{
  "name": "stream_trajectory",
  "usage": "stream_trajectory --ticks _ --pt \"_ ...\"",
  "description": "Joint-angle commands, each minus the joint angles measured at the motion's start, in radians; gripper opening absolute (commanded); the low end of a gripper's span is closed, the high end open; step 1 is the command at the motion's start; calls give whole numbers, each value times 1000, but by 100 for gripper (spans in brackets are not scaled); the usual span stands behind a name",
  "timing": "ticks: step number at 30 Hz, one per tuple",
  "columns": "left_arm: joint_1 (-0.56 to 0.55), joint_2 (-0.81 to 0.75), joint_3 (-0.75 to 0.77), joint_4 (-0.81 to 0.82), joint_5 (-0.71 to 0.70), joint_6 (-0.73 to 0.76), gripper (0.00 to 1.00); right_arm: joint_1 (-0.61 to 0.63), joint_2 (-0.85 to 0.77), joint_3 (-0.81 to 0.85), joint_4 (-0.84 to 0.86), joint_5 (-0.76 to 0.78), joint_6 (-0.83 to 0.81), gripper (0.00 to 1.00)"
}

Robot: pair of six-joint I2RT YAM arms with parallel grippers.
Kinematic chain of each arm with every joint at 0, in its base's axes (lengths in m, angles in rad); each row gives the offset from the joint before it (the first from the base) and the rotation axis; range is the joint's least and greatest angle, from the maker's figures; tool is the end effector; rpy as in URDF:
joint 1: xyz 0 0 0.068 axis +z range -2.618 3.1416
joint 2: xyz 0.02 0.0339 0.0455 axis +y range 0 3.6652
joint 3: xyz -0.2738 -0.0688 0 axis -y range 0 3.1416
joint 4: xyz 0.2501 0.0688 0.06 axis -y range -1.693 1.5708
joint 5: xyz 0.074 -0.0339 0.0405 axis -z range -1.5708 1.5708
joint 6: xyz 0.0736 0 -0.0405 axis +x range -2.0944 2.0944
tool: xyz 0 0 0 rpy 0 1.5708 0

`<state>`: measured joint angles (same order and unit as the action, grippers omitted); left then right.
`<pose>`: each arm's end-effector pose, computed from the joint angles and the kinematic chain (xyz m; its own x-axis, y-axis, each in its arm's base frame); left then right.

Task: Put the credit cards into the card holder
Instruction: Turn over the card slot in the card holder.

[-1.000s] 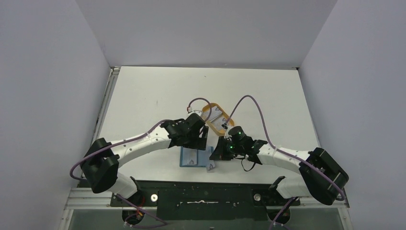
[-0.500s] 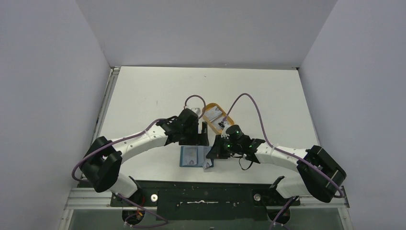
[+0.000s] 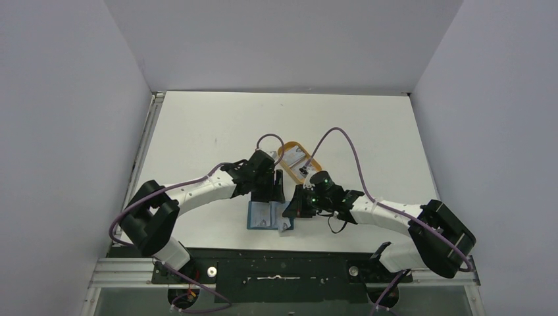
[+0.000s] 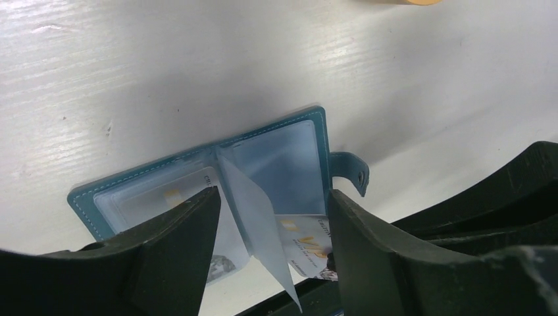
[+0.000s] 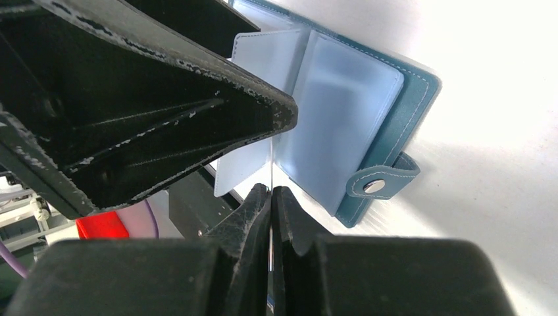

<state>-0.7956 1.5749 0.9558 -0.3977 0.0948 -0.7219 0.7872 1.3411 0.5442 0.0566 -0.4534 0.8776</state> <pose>0.2309 -0.2457 0.1658 -0.9396 0.0190 -0.3417 0.1666 0.8976 -0.4081 0.1740 0.2203 0.1486 -0.9696 0.0065 -0.2445 -0.1866 0.6266 0.7567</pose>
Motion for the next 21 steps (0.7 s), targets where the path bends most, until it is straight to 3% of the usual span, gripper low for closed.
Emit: stream_trajectory --ticks 1,6,13,21 --pt "18 -20 -8 47 5 6 54 6 -1 34 34 3 -14 0" --pt "24 -50 -30 52 -1 1 52 6 -1 34 35 2 -15 0" --pt "39 -92 -56 55 -17 -10 60 7 2 38 32 -2 -17 0" --pt "48 -81 -65 30 -32 -4 44 15 8 51 34 -1 -14 0"
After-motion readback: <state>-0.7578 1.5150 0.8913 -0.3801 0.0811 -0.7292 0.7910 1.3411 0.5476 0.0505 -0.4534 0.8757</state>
